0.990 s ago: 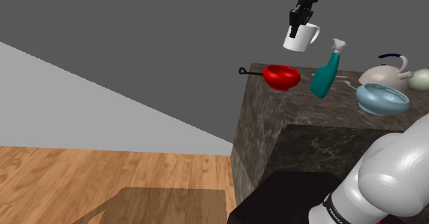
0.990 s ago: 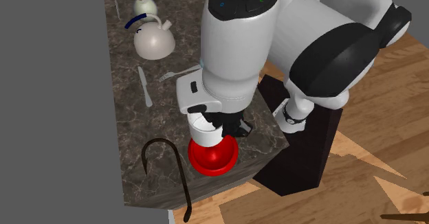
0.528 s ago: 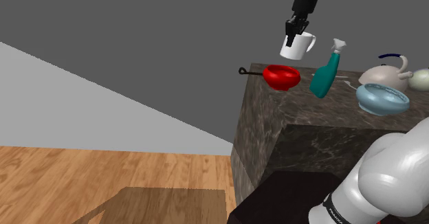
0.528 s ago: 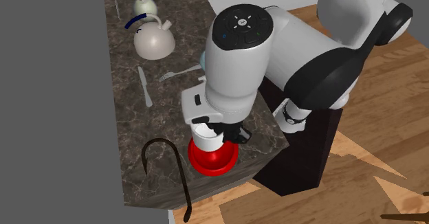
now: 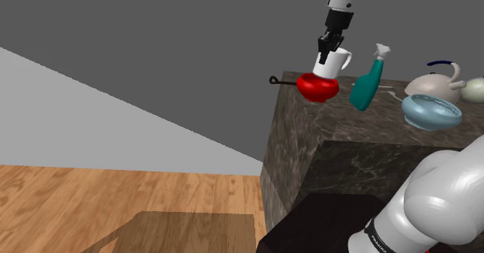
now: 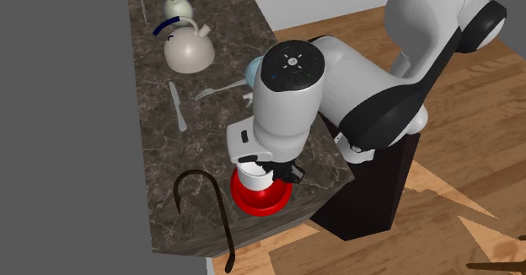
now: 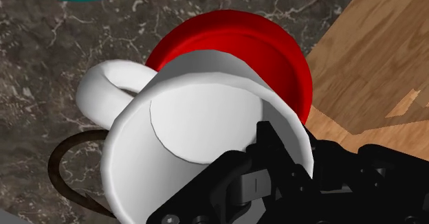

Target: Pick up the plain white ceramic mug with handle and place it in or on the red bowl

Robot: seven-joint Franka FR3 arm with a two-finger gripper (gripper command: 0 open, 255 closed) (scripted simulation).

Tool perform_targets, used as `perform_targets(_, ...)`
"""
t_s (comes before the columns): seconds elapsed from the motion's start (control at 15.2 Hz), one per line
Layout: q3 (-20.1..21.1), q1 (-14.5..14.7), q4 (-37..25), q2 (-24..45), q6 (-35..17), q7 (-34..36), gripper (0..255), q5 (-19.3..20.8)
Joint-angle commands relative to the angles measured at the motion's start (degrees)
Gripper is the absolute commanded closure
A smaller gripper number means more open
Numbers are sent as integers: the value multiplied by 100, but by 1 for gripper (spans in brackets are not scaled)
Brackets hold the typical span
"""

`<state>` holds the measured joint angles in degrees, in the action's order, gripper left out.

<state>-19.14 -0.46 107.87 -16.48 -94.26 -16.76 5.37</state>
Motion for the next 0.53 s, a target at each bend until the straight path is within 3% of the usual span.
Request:
perform_targets(0.0, -6, -5, 71, -15, -63, -4, 255, 6)
perform_targets(0.4, -6, -5, 71, -15, -63, -4, 255, 6)
perform_targets(0.46, -6, -5, 70, -14, -63, -4, 0, 6)
